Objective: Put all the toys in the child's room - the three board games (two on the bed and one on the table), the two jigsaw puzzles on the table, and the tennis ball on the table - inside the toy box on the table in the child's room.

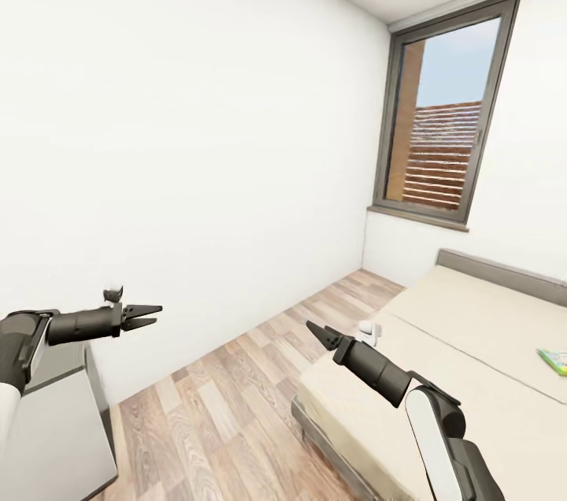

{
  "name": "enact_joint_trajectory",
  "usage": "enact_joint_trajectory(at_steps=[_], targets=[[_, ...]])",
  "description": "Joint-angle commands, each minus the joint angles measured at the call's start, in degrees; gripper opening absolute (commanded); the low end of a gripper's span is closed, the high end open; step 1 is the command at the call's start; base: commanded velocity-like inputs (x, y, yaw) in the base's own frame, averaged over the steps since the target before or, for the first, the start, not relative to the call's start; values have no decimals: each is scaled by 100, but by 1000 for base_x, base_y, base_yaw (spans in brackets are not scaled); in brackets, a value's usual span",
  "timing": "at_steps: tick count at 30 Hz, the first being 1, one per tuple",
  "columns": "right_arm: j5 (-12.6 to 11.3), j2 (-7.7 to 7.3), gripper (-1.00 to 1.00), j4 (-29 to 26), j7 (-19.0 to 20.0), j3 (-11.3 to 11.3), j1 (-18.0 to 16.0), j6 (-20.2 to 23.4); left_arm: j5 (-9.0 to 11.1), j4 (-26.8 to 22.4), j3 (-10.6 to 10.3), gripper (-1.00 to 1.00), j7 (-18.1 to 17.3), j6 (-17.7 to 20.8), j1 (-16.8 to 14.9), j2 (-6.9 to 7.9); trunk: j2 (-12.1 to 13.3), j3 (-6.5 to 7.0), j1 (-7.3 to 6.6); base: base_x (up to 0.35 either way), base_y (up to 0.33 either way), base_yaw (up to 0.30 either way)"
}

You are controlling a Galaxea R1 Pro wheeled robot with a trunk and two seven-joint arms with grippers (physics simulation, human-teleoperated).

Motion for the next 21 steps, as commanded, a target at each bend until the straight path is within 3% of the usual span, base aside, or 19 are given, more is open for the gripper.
enact_joint_trajectory(at_steps=[1, 21], targets=[[-24, 5, 100, 2, 14, -13, -4, 42, -60, -4, 19, 100, -48, 60, -1, -2, -5, -4, 2, -5, 0, -275], [-24, 5, 100, 2, 14, -13, -4, 42, -60, -4, 20, 100, -48, 60, 0, -2, -5, -13, 2, -122, 0, -275]])
